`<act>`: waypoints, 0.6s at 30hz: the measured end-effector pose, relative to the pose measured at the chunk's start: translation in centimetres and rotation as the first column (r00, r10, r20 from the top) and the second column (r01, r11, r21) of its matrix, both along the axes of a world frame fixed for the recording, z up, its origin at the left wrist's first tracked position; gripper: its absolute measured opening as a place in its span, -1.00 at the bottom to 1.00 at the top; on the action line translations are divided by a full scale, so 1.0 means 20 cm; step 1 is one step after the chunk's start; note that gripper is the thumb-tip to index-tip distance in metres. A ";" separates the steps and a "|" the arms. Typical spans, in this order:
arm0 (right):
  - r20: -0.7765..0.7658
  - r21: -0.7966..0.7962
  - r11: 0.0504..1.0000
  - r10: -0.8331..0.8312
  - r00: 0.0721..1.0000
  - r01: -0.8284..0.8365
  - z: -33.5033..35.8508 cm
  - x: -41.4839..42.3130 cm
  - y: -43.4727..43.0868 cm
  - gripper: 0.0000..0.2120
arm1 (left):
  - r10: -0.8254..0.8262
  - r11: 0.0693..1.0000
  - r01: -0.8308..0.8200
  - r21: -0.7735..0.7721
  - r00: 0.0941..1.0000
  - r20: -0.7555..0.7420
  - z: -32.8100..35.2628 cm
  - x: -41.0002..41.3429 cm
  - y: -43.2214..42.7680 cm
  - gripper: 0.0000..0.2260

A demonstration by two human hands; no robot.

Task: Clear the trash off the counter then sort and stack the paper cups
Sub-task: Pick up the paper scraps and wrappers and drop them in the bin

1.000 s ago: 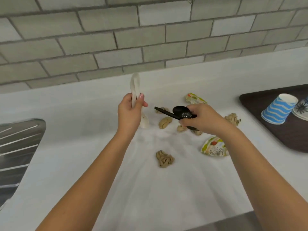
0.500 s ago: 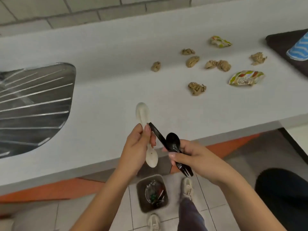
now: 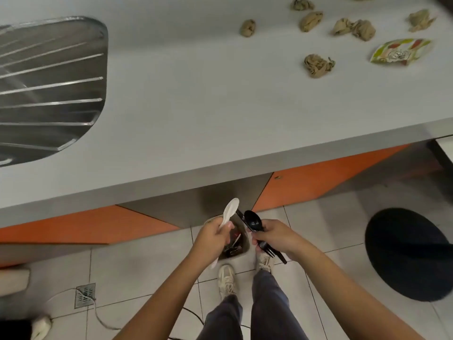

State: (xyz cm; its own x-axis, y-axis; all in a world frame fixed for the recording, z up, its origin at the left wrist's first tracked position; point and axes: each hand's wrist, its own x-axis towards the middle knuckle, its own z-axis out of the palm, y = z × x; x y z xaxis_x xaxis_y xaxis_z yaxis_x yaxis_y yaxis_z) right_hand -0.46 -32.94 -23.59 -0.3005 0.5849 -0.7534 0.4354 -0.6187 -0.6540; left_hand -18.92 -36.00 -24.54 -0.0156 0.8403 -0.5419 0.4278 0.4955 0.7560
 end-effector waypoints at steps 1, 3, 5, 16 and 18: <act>0.048 -0.026 1.000 -0.010 0.999 0.011 -0.07 -0.02 0.01 -0.84 | 0.041 0.997 -0.041 -0.069 0.999 -0.008 -0.10 0.00 0.01 -0.80; 0.134 -0.078 0.997 -0.020 0.991 0.030 -0.23 -0.07 0.03 -0.82 | 0.096 0.978 -0.102 -0.182 0.994 -0.044 -0.29 0.00 0.03 -0.79; 0.243 -0.116 0.993 0.021 0.970 0.008 -0.39 -0.11 0.04 -0.85 | 0.097 0.954 -0.122 -0.273 0.990 -0.101 -0.46 0.01 0.04 -0.76; 0.475 -0.146 0.972 0.233 0.849 -0.185 -0.85 -0.30 0.09 -0.76 | -0.067 0.851 -0.074 -0.520 0.966 -0.248 -0.93 0.04 0.17 -0.64; 0.459 -0.126 0.976 0.214 0.862 -0.175 -0.86 -0.32 0.11 -0.58 | -0.076 0.859 -0.072 -0.507 0.961 -0.266 -0.97 0.03 0.19 -0.66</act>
